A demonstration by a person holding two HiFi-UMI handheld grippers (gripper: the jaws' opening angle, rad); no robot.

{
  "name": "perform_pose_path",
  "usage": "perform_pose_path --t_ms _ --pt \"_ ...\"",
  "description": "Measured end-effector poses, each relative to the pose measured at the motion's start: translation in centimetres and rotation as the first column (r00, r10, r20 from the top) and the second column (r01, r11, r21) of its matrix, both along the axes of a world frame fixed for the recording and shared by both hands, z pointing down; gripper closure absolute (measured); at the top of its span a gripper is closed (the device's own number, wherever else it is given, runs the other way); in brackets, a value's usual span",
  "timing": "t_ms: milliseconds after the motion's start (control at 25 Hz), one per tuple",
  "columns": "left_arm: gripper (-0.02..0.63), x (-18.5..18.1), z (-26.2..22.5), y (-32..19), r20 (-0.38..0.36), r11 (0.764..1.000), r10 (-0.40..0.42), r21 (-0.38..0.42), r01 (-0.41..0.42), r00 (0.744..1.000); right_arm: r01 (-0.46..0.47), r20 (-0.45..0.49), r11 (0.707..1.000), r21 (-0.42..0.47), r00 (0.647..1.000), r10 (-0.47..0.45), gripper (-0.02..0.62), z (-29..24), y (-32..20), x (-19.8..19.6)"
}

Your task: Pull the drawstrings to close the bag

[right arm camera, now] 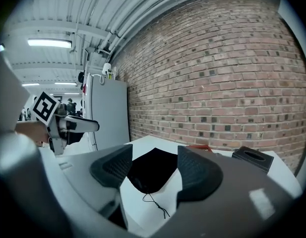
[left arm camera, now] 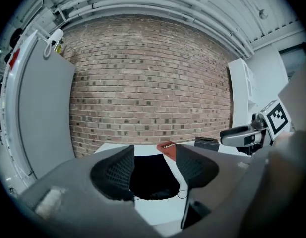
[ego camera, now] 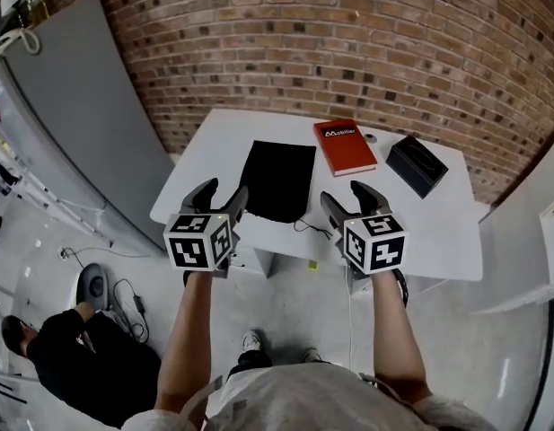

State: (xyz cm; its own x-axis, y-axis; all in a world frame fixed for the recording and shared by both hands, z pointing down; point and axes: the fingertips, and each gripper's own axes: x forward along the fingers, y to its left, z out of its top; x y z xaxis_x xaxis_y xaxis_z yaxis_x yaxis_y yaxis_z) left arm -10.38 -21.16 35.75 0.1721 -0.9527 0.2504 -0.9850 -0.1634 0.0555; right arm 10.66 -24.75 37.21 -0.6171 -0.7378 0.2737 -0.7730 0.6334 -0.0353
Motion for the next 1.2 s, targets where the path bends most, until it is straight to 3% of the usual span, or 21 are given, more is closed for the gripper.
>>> perform_pose_path --t_ms 600,1200 --pt "0.341 -4.5 0.3 -6.7 -0.016 0.975 0.224 0.007 -0.224 0.974 -0.192 -0.017 0.981 0.001 0.981 0.192 0.324 0.0 -2.0 -4.8" --pt "0.341 -5.2 2.0 -7.8 -0.019 0.929 0.371 -0.010 -0.371 0.929 -0.307 -0.049 0.952 0.002 0.951 0.307 0.324 0.6 -0.8 -5.8"
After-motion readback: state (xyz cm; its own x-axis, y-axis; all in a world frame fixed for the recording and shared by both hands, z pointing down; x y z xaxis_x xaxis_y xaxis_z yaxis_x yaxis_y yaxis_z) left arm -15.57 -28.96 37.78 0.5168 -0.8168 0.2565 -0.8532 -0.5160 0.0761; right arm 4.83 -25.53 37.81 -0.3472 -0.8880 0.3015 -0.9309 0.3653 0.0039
